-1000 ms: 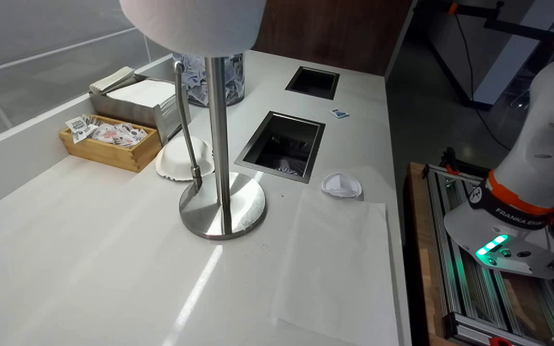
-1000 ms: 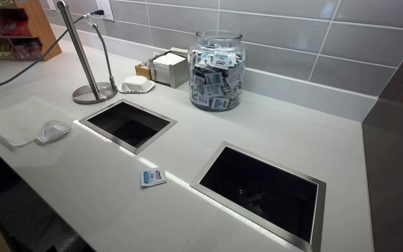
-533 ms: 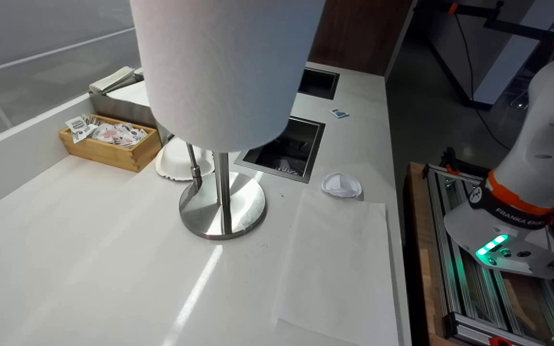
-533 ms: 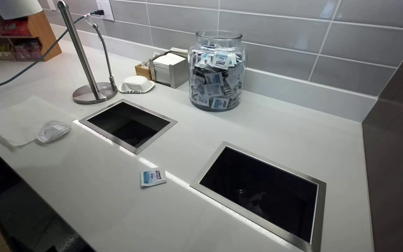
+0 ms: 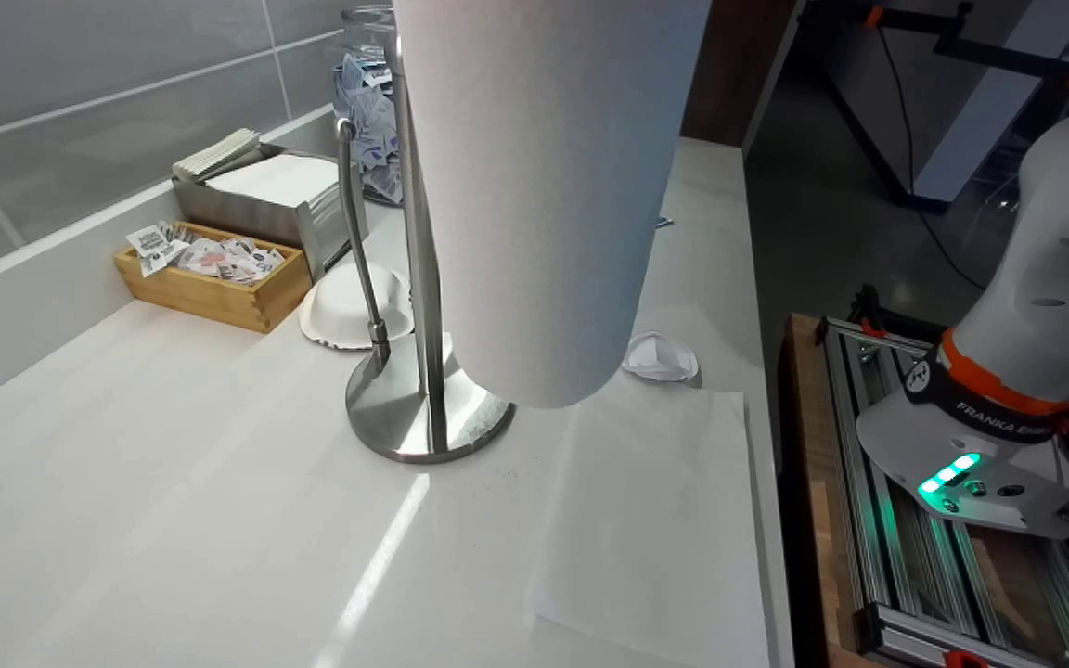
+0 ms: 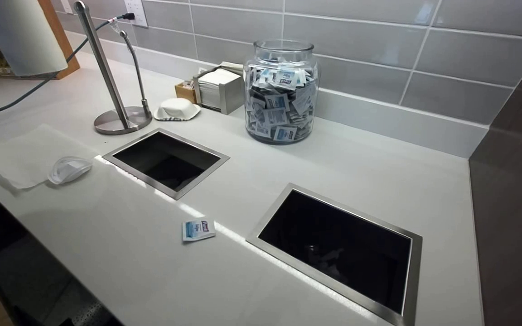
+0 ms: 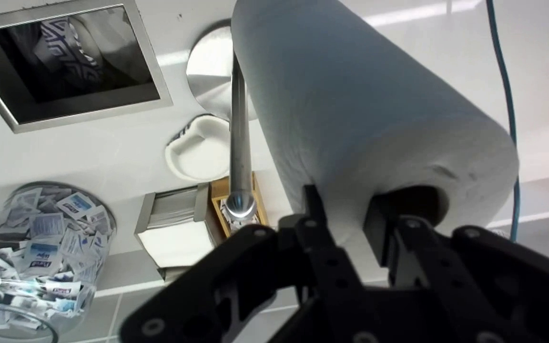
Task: Remove the paper towel roll from the silver stand.
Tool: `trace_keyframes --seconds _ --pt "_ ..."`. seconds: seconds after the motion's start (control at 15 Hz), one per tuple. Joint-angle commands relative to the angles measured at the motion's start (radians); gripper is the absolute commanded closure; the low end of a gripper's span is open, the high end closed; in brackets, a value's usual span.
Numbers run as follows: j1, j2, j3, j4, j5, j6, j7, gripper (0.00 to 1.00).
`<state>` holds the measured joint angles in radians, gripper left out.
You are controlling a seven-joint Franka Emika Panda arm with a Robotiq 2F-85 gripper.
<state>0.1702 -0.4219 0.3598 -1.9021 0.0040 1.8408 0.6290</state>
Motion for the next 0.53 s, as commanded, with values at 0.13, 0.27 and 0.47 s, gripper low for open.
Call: trace_keyframes --seconds 0.13,0.27,0.47 --pt "0.017 -0.008 0.002 -0.14 0.001 0.069 -0.113 0.93" --pt "0.023 -0.004 0.008 -0.178 -0.001 0.11 -0.142 0.93" --pt "0.034 -0.009 0.004 -0.243 0.004 0.207 -0.187 0.93"
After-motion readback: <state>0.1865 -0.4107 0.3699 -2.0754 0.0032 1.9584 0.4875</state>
